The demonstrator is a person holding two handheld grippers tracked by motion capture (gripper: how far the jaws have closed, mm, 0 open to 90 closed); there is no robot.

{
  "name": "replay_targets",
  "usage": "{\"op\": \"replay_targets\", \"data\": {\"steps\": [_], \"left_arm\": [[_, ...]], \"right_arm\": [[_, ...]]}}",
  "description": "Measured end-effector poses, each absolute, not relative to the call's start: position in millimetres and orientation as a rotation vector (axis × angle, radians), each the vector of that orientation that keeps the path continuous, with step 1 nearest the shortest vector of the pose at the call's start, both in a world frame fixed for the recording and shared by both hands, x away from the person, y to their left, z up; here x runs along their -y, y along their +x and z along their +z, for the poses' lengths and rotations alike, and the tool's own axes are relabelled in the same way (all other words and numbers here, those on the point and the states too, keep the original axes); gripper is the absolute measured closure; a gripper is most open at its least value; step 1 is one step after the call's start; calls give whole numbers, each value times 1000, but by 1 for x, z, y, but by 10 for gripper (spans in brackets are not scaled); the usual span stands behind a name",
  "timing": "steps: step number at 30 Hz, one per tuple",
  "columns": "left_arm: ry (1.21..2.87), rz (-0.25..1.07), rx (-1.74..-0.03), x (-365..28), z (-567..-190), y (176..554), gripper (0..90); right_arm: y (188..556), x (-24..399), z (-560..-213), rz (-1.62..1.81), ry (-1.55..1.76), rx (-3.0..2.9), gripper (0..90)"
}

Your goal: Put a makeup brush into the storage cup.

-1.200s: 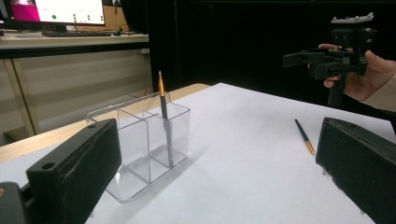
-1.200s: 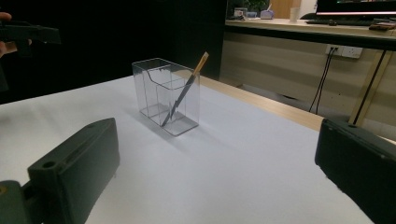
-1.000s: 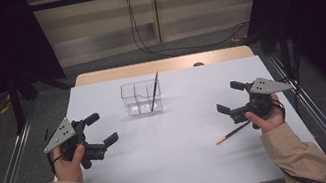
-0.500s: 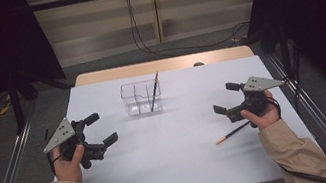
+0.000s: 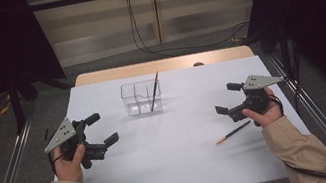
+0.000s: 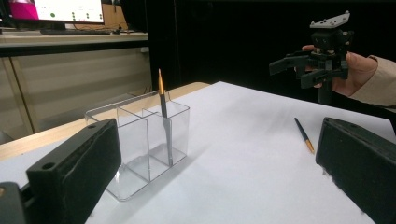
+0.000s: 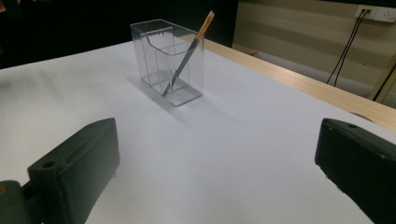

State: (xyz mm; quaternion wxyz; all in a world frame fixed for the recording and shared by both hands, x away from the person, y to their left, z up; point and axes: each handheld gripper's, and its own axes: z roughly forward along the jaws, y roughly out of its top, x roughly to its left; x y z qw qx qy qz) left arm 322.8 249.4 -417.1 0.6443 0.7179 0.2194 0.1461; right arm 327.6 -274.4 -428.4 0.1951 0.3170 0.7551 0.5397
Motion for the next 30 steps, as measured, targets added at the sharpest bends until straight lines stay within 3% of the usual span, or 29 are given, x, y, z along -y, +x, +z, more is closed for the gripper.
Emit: {"op": "replay_targets", "data": {"steps": [30], "left_arm": [[1638, 329, -500, -249, -417, 323, 0]], "right_arm": [[341, 277, -434, 1249, 862, -2447, 0]]}}
